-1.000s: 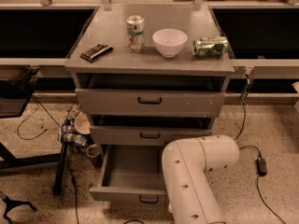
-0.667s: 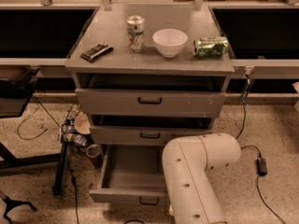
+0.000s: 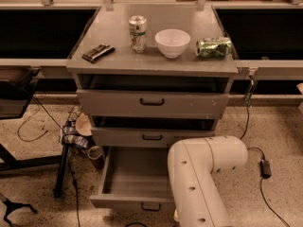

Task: Open bottom drawer

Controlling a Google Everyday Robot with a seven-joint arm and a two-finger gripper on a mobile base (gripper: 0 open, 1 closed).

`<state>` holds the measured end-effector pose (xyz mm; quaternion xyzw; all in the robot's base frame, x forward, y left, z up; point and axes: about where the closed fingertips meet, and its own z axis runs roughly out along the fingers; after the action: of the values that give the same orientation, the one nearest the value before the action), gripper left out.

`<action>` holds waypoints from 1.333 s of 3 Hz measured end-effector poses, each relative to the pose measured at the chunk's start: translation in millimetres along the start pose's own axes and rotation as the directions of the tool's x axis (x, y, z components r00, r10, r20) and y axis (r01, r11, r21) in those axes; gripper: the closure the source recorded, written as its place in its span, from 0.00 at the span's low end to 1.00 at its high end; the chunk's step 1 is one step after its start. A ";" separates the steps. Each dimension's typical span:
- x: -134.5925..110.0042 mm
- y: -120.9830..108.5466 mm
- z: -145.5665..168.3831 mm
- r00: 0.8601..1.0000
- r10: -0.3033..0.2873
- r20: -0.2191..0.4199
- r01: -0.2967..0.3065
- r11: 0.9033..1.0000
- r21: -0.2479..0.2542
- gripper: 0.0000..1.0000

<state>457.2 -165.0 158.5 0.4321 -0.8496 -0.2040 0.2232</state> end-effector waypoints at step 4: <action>14.6 9.3 -3.0 1.000 -0.002 0.010 0.002 1.000 0.012 0.00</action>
Offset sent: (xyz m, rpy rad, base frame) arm -0.0616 -0.0341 0.0475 -0.0089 -0.0608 0.0096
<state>445.2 -172.5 169.0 0.4334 -0.8515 -0.2013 0.2160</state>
